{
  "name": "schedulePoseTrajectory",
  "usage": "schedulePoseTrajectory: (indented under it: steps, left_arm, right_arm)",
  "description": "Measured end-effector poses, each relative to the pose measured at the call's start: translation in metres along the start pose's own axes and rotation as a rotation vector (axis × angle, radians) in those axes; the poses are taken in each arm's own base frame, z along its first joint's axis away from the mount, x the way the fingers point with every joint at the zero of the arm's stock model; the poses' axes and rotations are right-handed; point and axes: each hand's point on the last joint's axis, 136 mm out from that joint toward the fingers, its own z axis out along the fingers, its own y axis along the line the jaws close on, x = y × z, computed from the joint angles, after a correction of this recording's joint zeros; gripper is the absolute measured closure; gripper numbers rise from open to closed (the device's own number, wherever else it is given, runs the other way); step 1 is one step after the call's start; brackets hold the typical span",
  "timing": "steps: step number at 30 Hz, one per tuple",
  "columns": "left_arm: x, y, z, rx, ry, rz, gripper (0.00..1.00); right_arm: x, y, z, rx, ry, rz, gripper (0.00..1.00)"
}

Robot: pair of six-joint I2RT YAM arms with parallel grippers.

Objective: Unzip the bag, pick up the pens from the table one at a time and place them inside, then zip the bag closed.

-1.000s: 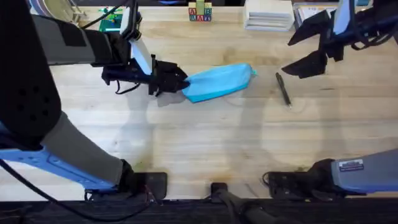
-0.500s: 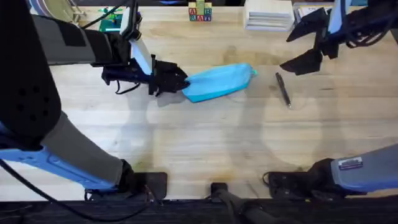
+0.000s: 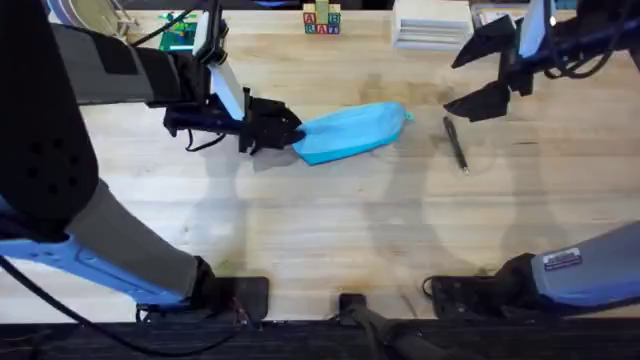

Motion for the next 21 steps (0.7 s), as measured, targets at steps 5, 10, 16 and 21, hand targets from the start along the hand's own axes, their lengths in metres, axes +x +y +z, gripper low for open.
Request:
schedulePoseTrajectory:
  steps: [5,10,16,21]
  left_arm:
    - [0.0,0.0,0.0,0.0,0.0,0.0,0.959]
    - [0.0,0.0,0.0,0.0,0.0,0.0,0.959]
    - [0.0,0.0,0.0,0.0,0.0,0.0,0.959]
    - [0.0,0.0,0.0,0.0,0.0,0.0,0.959]
  right_arm:
    - [0.002,0.0,0.012,-0.036,-0.033,-0.004,0.006]
    - [0.006,-0.002,0.022,-0.062,-0.061,0.007,0.006]
    - [0.011,0.0,0.036,-0.102,-0.074,0.015,0.006]
    - [0.009,0.003,0.048,-0.132,-0.085,-0.002,0.006]
